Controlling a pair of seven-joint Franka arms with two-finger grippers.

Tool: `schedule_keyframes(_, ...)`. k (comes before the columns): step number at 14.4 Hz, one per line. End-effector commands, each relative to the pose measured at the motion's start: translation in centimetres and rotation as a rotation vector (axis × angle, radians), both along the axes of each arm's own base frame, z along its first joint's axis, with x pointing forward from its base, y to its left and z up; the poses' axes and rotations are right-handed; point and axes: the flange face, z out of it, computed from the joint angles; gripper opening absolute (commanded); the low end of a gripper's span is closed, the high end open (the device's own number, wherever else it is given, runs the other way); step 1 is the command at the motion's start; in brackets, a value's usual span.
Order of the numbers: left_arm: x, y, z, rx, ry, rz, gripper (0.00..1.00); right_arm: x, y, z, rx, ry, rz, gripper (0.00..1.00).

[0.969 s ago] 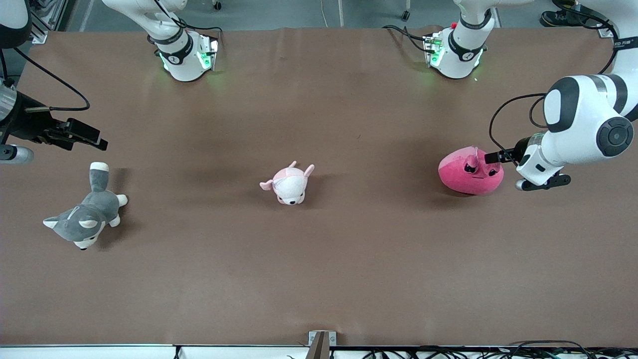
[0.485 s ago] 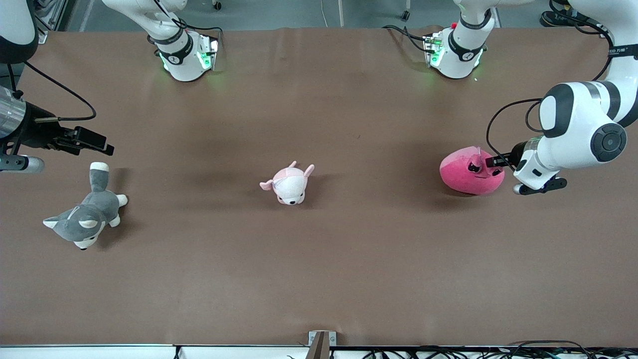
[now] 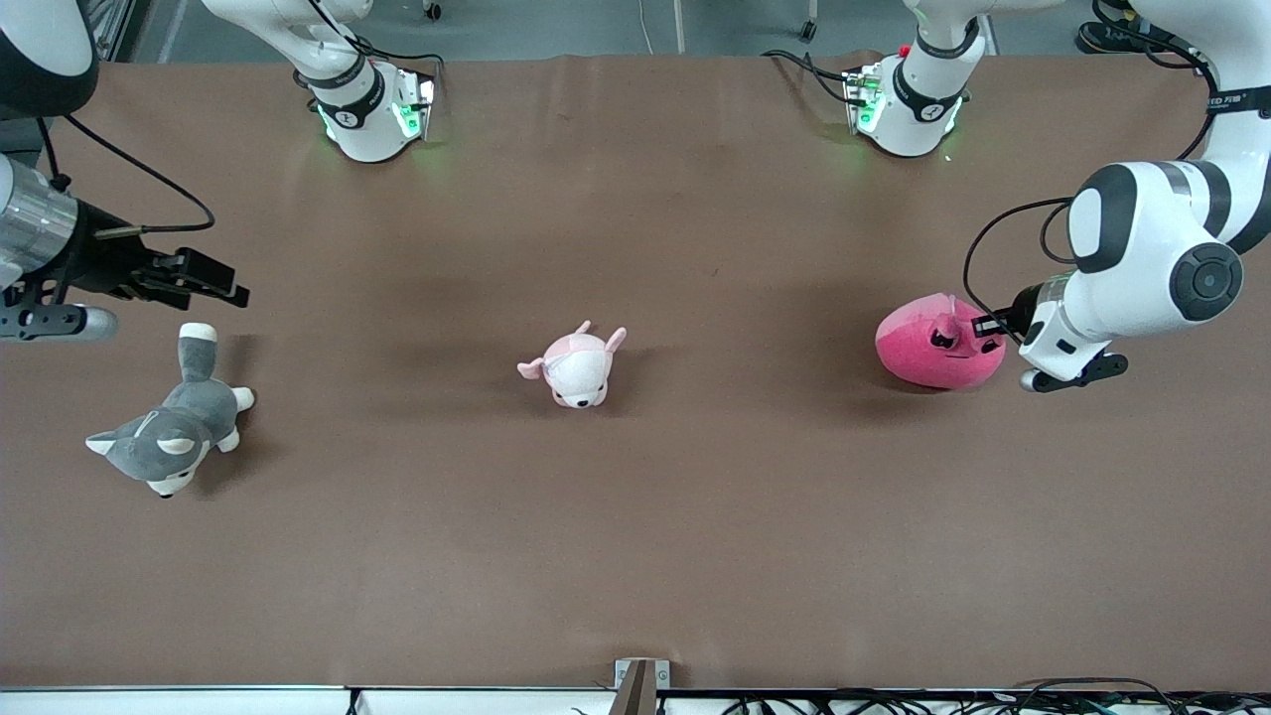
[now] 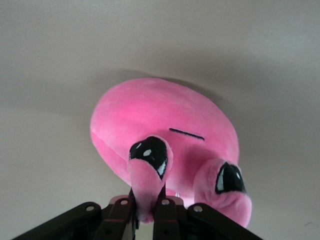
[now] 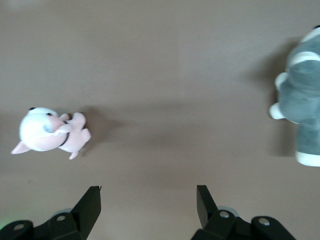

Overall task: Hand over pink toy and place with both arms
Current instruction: 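Lift the pink plush with the left gripper toward the table middle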

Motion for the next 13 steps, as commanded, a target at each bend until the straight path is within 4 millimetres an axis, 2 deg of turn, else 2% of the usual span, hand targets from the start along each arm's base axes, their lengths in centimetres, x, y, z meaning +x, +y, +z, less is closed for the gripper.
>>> schedule_keyframes(1, -0.2, -3.9, 4.6, 0.011, -0.006, 0.039, 0.00, 0.0, 1.1, 0.8, 0.072, 0.002, -0.011, 0.80)
schedule_keyframes(4, -0.2, -10.0, 9.9, 0.026, 0.002, 0.065, 0.00, -0.3, 1.4, 0.6, 0.073, 0.026, -0.003, 0.78)
schedule_keyframes(5, -0.4, -12.4, 11.7, 0.008, 0.004, 0.092, 0.00, -0.4, 1.2, 0.5, 0.075, 0.037, -0.005, 0.75)
schedule_keyframes(9, -1.7, -21.3, 17.8, -0.054, -0.043, 0.181, 0.00, -0.5, 1.2, 0.1, 0.079, 0.049, -0.006, 0.72)
schedule_keyframes(11, -2.5, -25.8, 19.9, -0.104, -0.046, 0.214, 0.00, -0.9, 2.0, 0.1, 0.104, 0.080, 0.008, 0.72)
schedule_keyframes(13, -3.6, -30.9, 20.6, -0.120, -0.028, 0.238, 0.00, -1.0, 2.1, 0.2, 0.105, 0.092, 0.013, 0.72)
